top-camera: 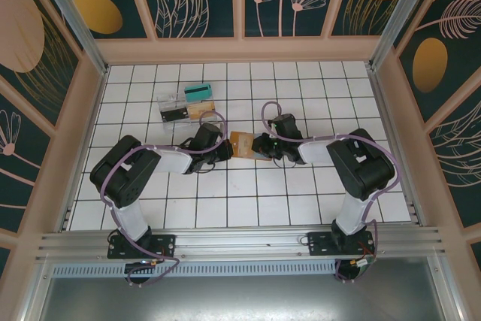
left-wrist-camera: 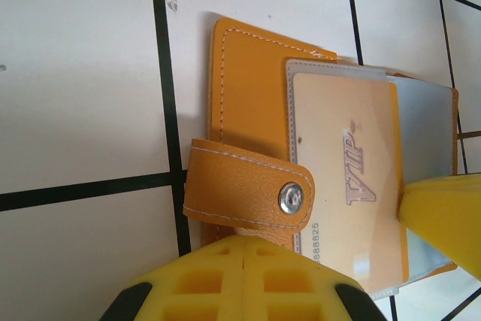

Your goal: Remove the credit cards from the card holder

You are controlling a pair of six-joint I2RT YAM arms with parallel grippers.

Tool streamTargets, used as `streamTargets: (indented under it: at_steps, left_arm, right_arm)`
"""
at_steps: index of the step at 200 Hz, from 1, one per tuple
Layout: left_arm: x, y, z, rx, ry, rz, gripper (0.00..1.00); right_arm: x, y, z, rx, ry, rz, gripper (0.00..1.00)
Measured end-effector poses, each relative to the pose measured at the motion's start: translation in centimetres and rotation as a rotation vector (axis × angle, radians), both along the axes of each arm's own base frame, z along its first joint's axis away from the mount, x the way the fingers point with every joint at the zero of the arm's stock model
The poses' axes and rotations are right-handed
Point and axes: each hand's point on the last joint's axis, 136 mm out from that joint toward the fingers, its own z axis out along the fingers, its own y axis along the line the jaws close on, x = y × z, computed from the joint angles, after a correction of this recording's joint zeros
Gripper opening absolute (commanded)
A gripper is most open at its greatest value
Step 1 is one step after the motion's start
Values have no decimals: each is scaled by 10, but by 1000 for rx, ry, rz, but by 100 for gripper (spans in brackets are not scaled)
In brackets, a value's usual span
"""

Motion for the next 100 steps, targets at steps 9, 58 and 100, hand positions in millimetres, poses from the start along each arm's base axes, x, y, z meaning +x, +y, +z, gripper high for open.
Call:
streamTargets:
  at_steps: [9,58,100]
  left_arm:
    - [0,0,0,0,0,0,0]
    - [0,0,0,0,0,0,0]
    - [0,0,0,1,1,0,0]
  right_arm:
    - [0,0,0,3,-1,2,16]
    - [-1,1,-3,7,13,0,0]
    - [-1,2,-2,9,15,-2,0]
